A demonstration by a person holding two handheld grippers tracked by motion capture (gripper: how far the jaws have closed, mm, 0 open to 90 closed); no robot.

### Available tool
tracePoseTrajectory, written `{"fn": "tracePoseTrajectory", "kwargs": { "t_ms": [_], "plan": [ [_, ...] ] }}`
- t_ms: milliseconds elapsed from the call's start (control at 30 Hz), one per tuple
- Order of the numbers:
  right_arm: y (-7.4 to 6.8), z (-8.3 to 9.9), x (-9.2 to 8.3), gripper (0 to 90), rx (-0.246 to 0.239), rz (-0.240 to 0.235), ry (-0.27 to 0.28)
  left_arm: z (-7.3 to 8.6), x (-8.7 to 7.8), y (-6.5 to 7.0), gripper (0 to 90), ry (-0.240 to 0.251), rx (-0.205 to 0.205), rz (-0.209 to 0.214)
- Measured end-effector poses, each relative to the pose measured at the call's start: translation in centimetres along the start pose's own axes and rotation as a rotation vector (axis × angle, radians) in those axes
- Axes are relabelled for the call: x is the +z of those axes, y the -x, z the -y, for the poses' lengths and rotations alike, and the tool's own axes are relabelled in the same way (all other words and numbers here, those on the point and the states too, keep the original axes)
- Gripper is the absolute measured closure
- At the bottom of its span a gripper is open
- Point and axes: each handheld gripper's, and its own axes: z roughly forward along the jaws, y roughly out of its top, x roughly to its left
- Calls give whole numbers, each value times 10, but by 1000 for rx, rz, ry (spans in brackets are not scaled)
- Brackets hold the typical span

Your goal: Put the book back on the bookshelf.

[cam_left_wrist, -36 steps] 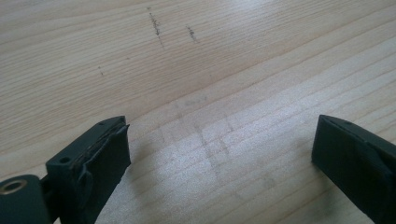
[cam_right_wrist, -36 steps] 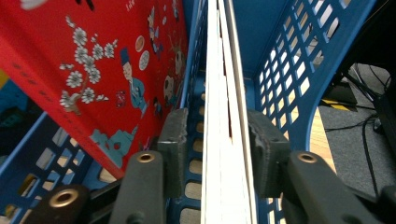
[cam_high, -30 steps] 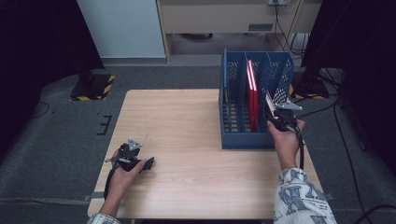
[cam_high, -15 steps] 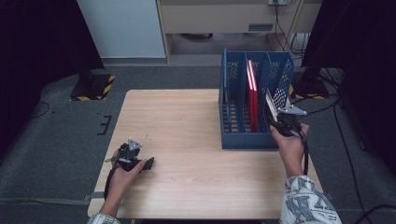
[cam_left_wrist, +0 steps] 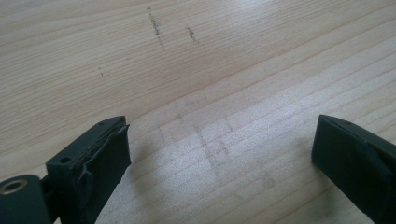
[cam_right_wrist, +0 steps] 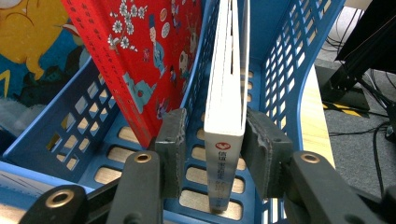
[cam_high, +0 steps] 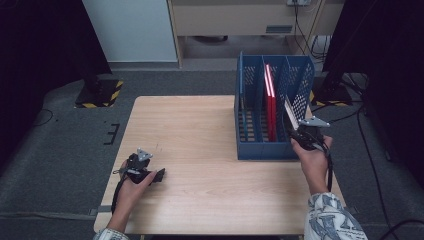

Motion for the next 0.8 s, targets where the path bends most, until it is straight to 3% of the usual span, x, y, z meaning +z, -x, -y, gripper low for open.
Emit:
{"fn": "tracePoseTrajectory", "kwargs": {
  "t_ms": [333, 800],
  "plan": [
    [-2, 2, -1, 692, -13, 1, -2, 0, 0, 0, 34, 0, 0, 2],
    [-8, -1, 2, 706, -29, 14, -3, 0, 0, 0, 35, 0, 0, 4]
  ]
}}
